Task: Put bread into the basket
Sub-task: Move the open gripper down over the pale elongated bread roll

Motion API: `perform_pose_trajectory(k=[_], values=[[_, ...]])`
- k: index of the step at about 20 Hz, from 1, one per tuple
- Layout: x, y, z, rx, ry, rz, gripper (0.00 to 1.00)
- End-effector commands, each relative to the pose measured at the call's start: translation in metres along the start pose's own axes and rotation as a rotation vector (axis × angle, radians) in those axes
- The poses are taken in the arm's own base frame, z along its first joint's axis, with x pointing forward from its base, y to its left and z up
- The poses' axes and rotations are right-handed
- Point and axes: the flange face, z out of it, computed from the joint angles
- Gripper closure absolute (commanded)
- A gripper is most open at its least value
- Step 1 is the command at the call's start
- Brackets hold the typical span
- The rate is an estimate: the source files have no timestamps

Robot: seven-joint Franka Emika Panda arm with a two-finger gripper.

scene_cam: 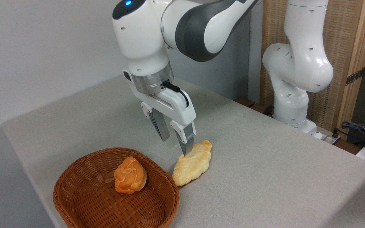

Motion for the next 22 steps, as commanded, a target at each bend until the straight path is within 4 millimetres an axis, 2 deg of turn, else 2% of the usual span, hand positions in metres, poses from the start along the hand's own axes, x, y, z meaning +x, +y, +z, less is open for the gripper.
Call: perform_pose_trajectory(k=[1, 5, 9, 18, 22], values=[[-0.022, -0.011, 0.012, -0.025, -0.004, -0.04, 0.0], [-0.03, -0.025, 0.028, -0.022, -0.04, -0.06, 0.0], [-0.025, -0.03, 0.046, -0.02, -0.057, -0.062, 0.0], [-0.009, -0.031, 0.066, -0.011, -0.07, -0.047, 0.0], [-0.009, -0.033, 0.07, -0.015, -0.079, -0.047, 0.0]])
